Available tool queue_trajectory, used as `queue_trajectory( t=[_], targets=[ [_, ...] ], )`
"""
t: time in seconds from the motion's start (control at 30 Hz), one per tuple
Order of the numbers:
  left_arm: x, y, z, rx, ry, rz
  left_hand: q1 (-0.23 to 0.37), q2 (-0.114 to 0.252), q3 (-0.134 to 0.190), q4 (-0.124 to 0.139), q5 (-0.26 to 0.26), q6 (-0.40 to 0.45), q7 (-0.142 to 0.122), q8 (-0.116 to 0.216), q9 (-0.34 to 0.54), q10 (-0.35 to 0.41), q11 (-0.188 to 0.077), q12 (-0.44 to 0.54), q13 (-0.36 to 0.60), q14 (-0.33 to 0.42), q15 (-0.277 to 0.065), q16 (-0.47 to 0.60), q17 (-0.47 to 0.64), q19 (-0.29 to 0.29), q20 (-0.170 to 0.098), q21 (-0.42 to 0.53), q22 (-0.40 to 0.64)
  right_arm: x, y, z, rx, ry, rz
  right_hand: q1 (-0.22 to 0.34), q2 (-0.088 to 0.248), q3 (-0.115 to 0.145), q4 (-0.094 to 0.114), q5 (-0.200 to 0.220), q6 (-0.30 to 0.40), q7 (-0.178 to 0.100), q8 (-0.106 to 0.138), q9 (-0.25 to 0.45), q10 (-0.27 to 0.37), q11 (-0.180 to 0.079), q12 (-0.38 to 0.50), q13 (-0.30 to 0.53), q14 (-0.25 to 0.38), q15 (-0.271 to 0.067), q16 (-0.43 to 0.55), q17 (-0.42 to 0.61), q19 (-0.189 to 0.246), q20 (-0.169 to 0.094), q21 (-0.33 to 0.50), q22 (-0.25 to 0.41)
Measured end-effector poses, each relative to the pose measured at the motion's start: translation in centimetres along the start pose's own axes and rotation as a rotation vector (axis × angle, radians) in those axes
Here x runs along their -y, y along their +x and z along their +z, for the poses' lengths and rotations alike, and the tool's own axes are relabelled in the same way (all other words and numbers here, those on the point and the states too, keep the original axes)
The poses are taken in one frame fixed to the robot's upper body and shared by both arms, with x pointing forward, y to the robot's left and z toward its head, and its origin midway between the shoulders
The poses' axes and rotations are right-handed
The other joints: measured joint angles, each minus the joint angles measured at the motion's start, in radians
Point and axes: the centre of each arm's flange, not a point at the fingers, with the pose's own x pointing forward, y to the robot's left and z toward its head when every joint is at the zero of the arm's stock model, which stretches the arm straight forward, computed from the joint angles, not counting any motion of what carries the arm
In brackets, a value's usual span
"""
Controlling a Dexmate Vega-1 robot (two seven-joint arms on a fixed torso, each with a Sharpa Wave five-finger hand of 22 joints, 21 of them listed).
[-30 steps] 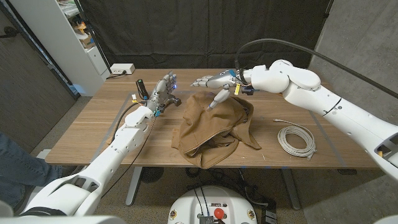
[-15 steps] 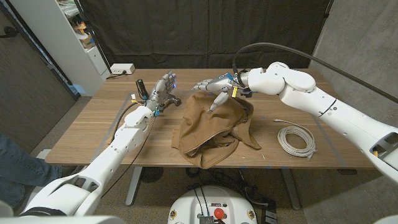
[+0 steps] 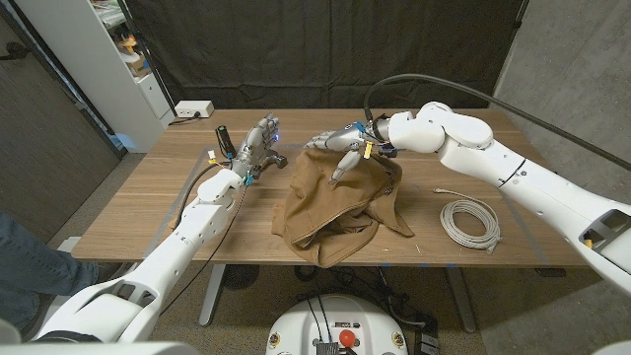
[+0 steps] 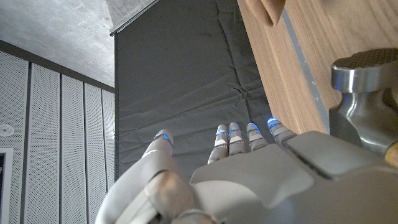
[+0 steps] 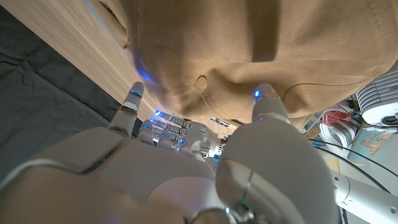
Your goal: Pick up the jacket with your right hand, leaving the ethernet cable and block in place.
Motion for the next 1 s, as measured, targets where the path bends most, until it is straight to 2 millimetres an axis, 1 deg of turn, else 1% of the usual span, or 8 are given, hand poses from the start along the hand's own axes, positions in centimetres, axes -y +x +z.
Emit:
queue_trajectory(
  t=[0.17, 0.23, 0.47, 0.5, 0.63, 0.87, 1.0],
  targets=[
    [-0.1, 0.0, 0.0, -0.002, 0.001, 0.001, -0.004, 0.004, 0.0, 0.0, 0.0, 0.0, 0.0, 0.0, 0.0, 0.004, -0.004, 0.0, 0.0, 0.006, 0.006, 0.0, 0.0, 0.0, 0.0, 0.0, 0.0, -0.3, 0.5, 0.1, 0.002, 0.002, 0.014, 0.0, 0.0, 0.0, 0.0, 0.0, 0.0, 0.0, 0.0, 0.0, 0.0, 0.0, 0.0, 0.0, 0.004, -0.004, 0.0, 0.0, 0.0, 0.0, 0.0, 0.0],
    [-0.1, 0.0, 0.0, -0.002, 0.002, 0.001, -0.005, 0.005, 0.0, 0.0, 0.0, 0.0, 0.0, 0.0, 0.0, 0.004, -0.004, 0.0, 0.0, 0.007, 0.014, 0.0, 0.0, 0.0, 0.0, 0.0, 0.0, -0.4, 0.7, 0.1, 0.002, 0.003, 0.018, 0.0, 0.0, 0.0, 0.0, 0.0, 0.0, 0.0, 0.0, 0.0, 0.0, 0.0, 0.0, 0.0, 0.005, -0.005, 0.0, 0.0, 0.0, 0.0, 0.0, 0.0],
    [-0.2, 0.0, 0.0, -0.006, 0.002, 0.001, -0.005, 0.005, 0.0, 0.0, 0.0, 0.0, 0.0, 0.0, 0.0, 0.004, -0.004, 0.0, 0.0, 0.008, 0.016, 0.0, 0.0, 0.0, 0.0, 0.0, 0.0, -0.8, 1.4, 0.1, 0.002, 0.001, 0.035, 0.0, 0.0, 0.0, 0.0, 0.0, 0.0, 0.0, 0.0, 0.0, 0.0, 0.0, 0.0, 0.0, 0.005, -0.005, 0.0, 0.0, 0.004, -0.004, 0.0, 0.0],
    [-0.2, 0.0, 0.0, -0.006, 0.002, 0.001, -0.005, 0.005, 0.0, 0.0, 0.0, 0.0, 0.0, 0.0, 0.0, 0.004, -0.004, 0.0, 0.0, 0.012, 0.019, 0.0, 0.0, 0.0, 0.0, 0.0, 0.0, -0.8, 1.5, 0.2, 0.002, 0.0, 0.037, 0.006, 0.006, 0.0, 0.0, 0.0, 0.0, 0.0, 0.0, 0.0, 0.0, 0.0, 0.0, 0.0, 0.005, -0.005, 0.0, 0.0, 0.004, -0.004, 0.0, 0.0],
    [-0.4, 0.1, 0.0, -0.009, 0.003, 0.001, -0.005, 0.005, 0.0, 0.0, 0.0, 0.0, 0.0, 0.0, 0.0, 0.004, -0.004, 0.0, 0.0, 0.007, 0.025, 0.0, 0.0, 0.0, 0.0, 0.0, 0.0, -1.1, 1.8, 0.2, 0.002, 0.0, 0.047, 0.005, 0.005, 0.0, 0.0, 0.007, 0.0, 0.0, 0.0, 0.0, 0.0, 0.0, 0.0, 0.0, 0.005, -0.005, 0.0, 0.0, 0.004, -0.004, 0.0, 0.0],
    [-0.5, 0.2, -0.2, -0.013, 0.0, 0.0, -0.005, 0.005, 0.0, 0.0, 0.0, 0.0, 0.0, 0.0, 0.0, 0.007, 0.0, 0.0, 0.0, 0.007, 0.025, 0.0, 0.0, 0.0, 0.0, 0.0, 0.0, -1.6, 2.4, 0.2, -0.002, 0.001, 0.065, 0.005, 0.005, 0.0, 0.0, 0.007, 0.0, 0.0, 0.0, 0.0, 0.0, 0.0, 0.0, 0.0, 0.005, -0.005, 0.0, 0.0, 0.004, -0.004, 0.0, 0.0],
    [-0.5, 0.3, -0.3, -0.016, -0.001, -0.001, -0.005, 0.005, 0.004, -0.004, 0.0, 0.003, -0.004, 0.0, 0.0, 0.008, 0.001, 0.0, 0.0, 0.007, 0.025, 0.0, 0.0, 0.0, 0.0, 0.0, 0.0, -1.9, 2.6, 0.2, -0.003, 0.003, 0.073, 0.005, 0.005, 0.0, 0.0, 0.007, 0.0, 0.0, 0.0, 0.0, 0.0, 0.0, 0.0, 0.0, 0.003, -0.003, 0.0, 0.0, 0.004, -0.004, 0.0, 0.0]
  ],
)
